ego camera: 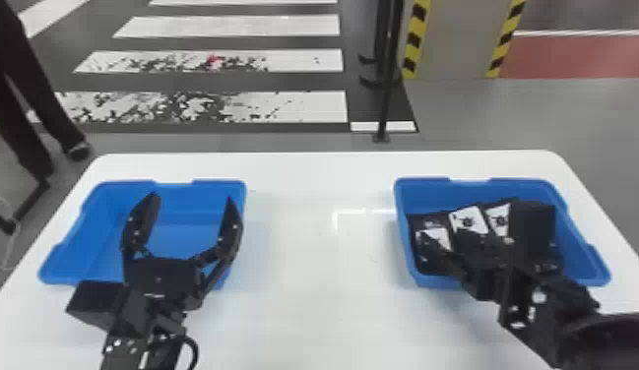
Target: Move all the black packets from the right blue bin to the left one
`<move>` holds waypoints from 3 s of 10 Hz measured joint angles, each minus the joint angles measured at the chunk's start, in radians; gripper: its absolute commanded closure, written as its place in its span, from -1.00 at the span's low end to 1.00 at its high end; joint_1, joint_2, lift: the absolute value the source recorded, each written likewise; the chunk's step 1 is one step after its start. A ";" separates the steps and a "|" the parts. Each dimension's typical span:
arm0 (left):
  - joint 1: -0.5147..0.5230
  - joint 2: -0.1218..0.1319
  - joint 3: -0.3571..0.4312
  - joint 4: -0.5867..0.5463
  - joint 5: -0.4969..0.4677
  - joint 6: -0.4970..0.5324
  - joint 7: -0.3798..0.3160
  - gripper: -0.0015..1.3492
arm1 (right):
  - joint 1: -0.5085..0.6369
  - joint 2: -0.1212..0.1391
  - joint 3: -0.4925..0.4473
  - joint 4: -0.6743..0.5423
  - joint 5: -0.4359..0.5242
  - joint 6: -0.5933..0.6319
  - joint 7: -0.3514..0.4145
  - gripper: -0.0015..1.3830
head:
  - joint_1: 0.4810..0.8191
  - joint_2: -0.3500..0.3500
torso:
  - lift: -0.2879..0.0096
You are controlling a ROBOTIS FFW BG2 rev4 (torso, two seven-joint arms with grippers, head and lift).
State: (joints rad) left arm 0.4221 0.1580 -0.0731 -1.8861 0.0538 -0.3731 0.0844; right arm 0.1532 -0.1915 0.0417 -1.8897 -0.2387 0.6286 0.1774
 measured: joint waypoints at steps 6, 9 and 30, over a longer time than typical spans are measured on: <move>0.000 0.000 0.001 0.000 -0.002 0.002 0.000 -0.85 | -0.018 -0.008 0.022 -0.039 0.009 0.165 0.017 0.66 | 0.27 0.15 | -0.20; 0.000 0.000 0.000 0.000 -0.002 0.002 0.000 -0.85 | 0.005 -0.008 0.015 -0.080 -0.006 0.106 -0.001 0.66 | 0.27 0.16 | -0.20; -0.078 0.055 -0.262 0.005 0.733 -0.073 -0.114 -0.83 | -0.110 -0.059 0.282 -0.020 -0.655 -0.082 0.303 0.66 | 0.27 0.73 | -0.20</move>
State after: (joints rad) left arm 0.3436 0.2135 -0.3351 -1.8809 0.7867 -0.4462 -0.0292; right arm 0.0430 -0.2507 0.3233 -1.9096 -0.8939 0.5471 0.4801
